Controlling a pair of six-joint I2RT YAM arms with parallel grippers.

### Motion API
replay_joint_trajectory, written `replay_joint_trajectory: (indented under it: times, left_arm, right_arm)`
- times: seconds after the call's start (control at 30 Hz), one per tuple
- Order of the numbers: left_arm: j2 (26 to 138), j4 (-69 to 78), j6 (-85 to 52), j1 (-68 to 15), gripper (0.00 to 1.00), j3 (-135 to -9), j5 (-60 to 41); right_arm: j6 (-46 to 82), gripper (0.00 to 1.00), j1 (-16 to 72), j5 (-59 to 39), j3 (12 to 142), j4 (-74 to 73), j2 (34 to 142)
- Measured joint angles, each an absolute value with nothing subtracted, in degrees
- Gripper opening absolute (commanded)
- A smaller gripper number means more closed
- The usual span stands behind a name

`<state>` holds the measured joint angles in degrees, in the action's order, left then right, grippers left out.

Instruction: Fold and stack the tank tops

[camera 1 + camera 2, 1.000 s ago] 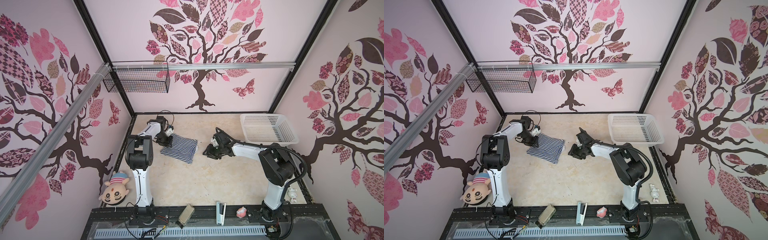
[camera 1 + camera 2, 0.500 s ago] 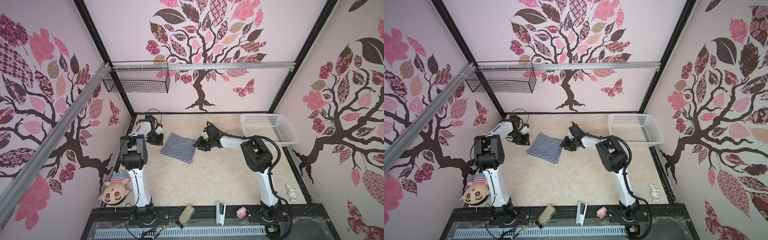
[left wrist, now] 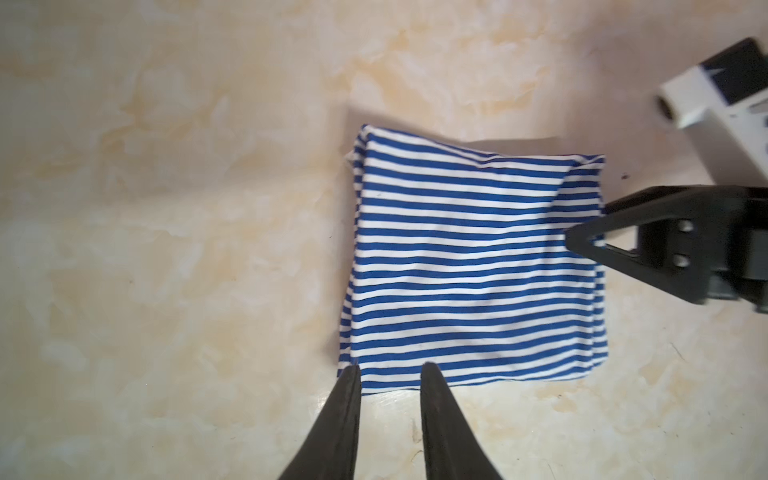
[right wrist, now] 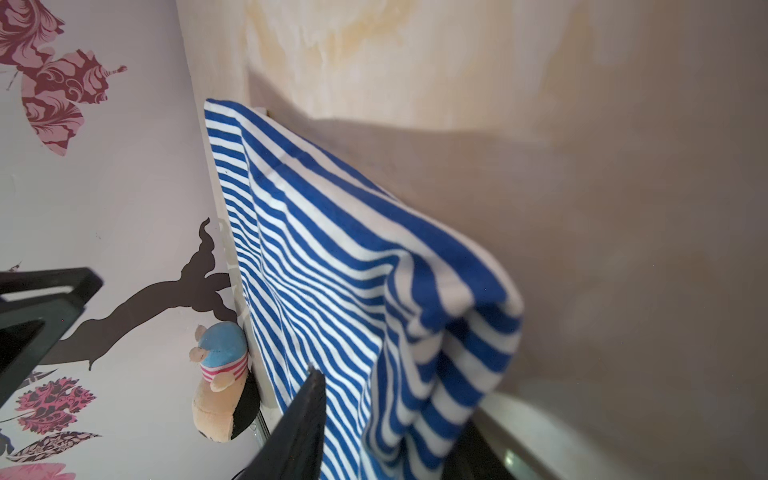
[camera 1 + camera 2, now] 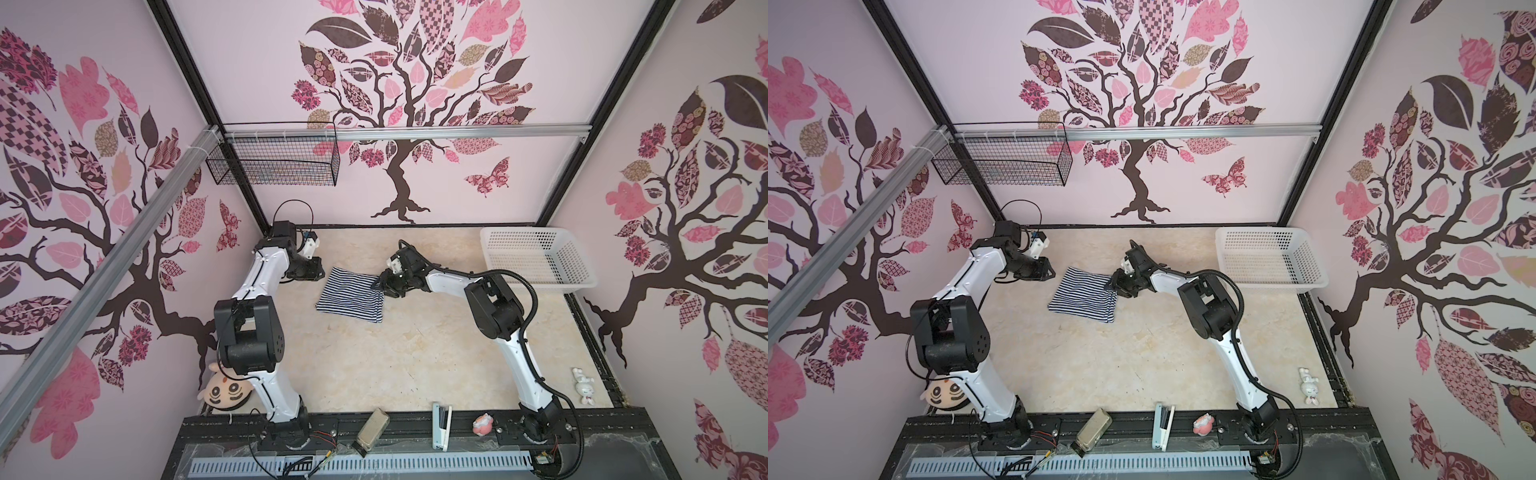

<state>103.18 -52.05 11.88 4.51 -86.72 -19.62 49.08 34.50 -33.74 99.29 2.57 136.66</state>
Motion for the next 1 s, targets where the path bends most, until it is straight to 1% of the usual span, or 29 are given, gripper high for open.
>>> replay_joint_trajectory:
  times: [0.07, 0.17, 0.3, 0.47, 0.63, 0.83, 1.0]
  left_arm:
    - [103.5, -51.7, 12.1, 1.9, 0.29, -86.1, -19.7]
    - [106.3, -51.1, 12.3, -3.0, 0.29, -85.7, -20.3]
    - [114.1, -51.0, 11.8, -6.8, 0.29, -88.2, -22.7]
    - [122.8, -51.3, 10.5, -6.2, 0.29, -94.9, -23.2]
    - [126.2, -52.1, 9.4, -5.8, 0.29, -99.0, -20.0]
    - [127.9, -52.9, 7.9, -5.0, 0.29, -102.8, -14.1]
    - [131.9, -54.2, 7.2, -0.8, 0.29, -110.3, -12.0]
  right_arm:
    - [48.6, 0.44, 34.2, -33.2, 98.8, 2.5, 136.3]
    - [47.7, 0.44, 33.0, -32.2, 94.2, 2.5, 133.2]
    - [45.8, 0.44, 31.0, -28.9, 85.7, 4.5, 125.9]
    - [44.3, 0.44, 29.8, -26.1, 75.0, 5.1, 116.0]
    - [43.5, 0.44, 30.4, -24.9, 67.9, 5.6, 108.2]
    - [43.2, 0.44, 30.7, -23.7, 65.8, 6.7, 102.8]
    - [43.0, 0.44, 30.7, -23.3, 65.8, 7.3, 101.2]
